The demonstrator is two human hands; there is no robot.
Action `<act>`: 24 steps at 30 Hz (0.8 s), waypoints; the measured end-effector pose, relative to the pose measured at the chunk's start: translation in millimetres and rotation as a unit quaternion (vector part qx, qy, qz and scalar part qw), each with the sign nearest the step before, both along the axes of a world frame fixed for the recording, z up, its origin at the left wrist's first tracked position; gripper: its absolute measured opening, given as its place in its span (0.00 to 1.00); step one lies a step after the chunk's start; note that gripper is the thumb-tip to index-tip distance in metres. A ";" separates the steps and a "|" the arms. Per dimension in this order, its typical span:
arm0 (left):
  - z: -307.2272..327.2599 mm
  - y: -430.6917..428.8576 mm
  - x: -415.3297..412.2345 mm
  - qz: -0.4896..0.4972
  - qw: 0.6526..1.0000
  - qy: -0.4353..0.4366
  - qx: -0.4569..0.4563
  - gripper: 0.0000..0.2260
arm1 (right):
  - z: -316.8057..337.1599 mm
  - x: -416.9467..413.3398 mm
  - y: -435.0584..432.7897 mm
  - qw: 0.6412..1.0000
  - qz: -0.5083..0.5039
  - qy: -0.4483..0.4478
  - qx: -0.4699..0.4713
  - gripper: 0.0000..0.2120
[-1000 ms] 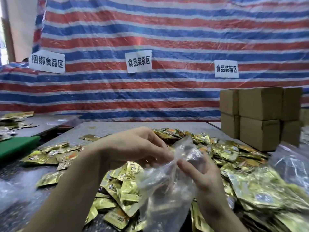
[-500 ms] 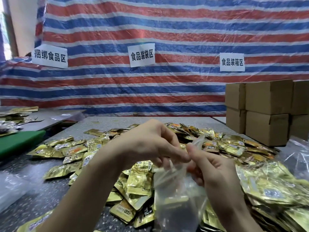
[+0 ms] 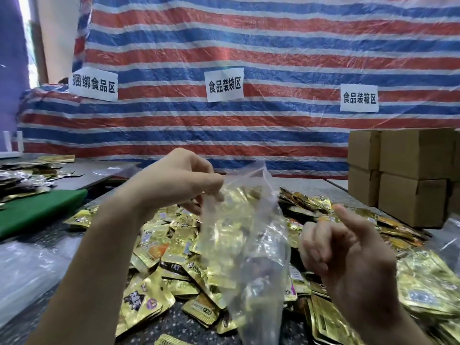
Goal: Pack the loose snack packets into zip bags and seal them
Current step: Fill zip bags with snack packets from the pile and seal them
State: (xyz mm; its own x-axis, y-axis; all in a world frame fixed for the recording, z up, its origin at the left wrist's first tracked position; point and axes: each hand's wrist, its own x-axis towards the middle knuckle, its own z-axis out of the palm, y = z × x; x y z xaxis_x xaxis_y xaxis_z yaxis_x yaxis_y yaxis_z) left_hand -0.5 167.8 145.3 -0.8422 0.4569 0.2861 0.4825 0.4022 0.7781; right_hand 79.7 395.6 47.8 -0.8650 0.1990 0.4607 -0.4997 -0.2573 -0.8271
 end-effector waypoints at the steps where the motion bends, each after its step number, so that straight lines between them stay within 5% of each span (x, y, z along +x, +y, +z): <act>1: 1.8 -4.0 1.0 -0.014 1.000 0.001 0.003 0.10 | 1.6 -6.3 -1.3 1.000 0.001 0.001 -0.019 0.25; 4: 7.7 -15.7 4.9 -0.047 0.999 -0.007 -0.012 0.09 | 2.2 -37.2 -1.1 0.987 -0.131 -0.042 0.077 0.25; 7: 10.3 -20.9 8.6 -0.069 0.997 -0.014 -0.044 0.08 | -0.4 -70.8 -9.9 0.937 -0.117 -0.095 0.314 0.03; 12: 7.9 -19.0 8.2 -0.068 0.995 -0.007 -0.070 0.07 | -15.6 -110.0 -29.0 0.795 -0.030 -0.172 0.581 0.25; 15: 5.4 -19.4 5.1 -0.077 0.995 -0.007 -0.062 0.07 | -16.2 -117.0 -38.5 0.749 -0.042 -0.222 0.623 0.22; 20: -0.1 -15.7 -1.5 -0.071 0.991 0.031 -0.111 0.17 | -19.3 -128.1 -51.5 0.669 -0.095 -0.263 0.688 0.48; 21: -0.6 -14.9 -2.4 -0.066 0.989 0.037 -0.129 0.19 | -19.6 -129.2 -53.0 0.674 -0.097 -0.248 0.689 0.43; 24: -0.6 -16.1 -5.5 -0.045 0.987 0.034 -0.153 0.19 | -20.3 -127.5 -48.7 0.768 -0.051 -0.180 0.612 0.09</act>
